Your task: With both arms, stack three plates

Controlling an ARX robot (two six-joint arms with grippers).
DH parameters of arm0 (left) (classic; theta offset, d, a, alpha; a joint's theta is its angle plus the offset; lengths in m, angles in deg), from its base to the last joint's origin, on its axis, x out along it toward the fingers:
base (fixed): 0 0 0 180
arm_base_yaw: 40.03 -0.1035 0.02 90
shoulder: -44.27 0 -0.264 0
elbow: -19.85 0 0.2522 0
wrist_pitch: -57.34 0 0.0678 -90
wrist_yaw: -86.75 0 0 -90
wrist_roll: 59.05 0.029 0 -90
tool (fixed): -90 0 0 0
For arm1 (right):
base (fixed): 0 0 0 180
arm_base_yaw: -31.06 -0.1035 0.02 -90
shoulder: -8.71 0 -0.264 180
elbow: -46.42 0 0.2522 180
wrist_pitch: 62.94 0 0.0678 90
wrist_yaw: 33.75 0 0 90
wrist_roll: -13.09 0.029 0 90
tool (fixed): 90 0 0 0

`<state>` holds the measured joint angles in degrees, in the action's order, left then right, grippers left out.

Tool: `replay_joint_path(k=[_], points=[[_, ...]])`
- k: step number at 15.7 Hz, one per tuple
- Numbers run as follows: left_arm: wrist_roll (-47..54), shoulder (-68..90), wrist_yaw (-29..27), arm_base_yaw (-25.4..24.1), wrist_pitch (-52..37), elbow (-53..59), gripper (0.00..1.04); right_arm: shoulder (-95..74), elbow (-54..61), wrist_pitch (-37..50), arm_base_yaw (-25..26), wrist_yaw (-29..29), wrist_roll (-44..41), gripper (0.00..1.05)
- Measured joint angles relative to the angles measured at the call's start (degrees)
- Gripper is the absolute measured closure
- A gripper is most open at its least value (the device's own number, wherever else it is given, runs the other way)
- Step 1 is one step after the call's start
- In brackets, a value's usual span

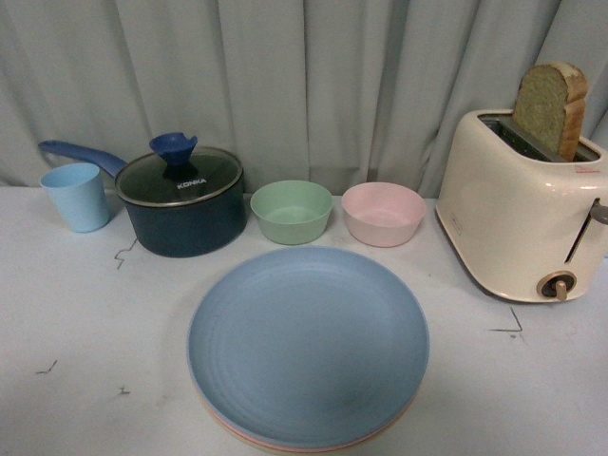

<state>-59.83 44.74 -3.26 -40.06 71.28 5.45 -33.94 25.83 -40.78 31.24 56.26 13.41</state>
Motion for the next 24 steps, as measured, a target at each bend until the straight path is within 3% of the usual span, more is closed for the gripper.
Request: replay_joint_path(k=[6, 7, 20, 22, 24], points=[[0.0, 0.0, 0.0, 0.0, 0.0, 0.0, 0.07, 12.4, 4.4, -8.4, -0.2, 0.0, 0.0, 1.03], [0.0, 0.0, 0.0, 0.0, 0.0, 0.0, 0.07, 12.9, 6.1, -6.0, -0.2, 0.0, 0.0, 1.03], [0.0, 0.0, 0.0, 0.0, 0.0, 0.0, 0.07, 33.3, 6.2, -26.8, -0.2, 0.0, 0.0, 1.03], [0.0, 0.0, 0.0, 0.0, 0.0, 0.0, 0.07, 42.1, 6.2, -36.0, -0.2, 0.0, 0.0, 1.03], [0.0, 0.0, 0.0, 0.0, 0.0, 0.0, 0.07, 42.4, 6.2, -36.6, -0.2, 0.0, 0.0, 1.03]])
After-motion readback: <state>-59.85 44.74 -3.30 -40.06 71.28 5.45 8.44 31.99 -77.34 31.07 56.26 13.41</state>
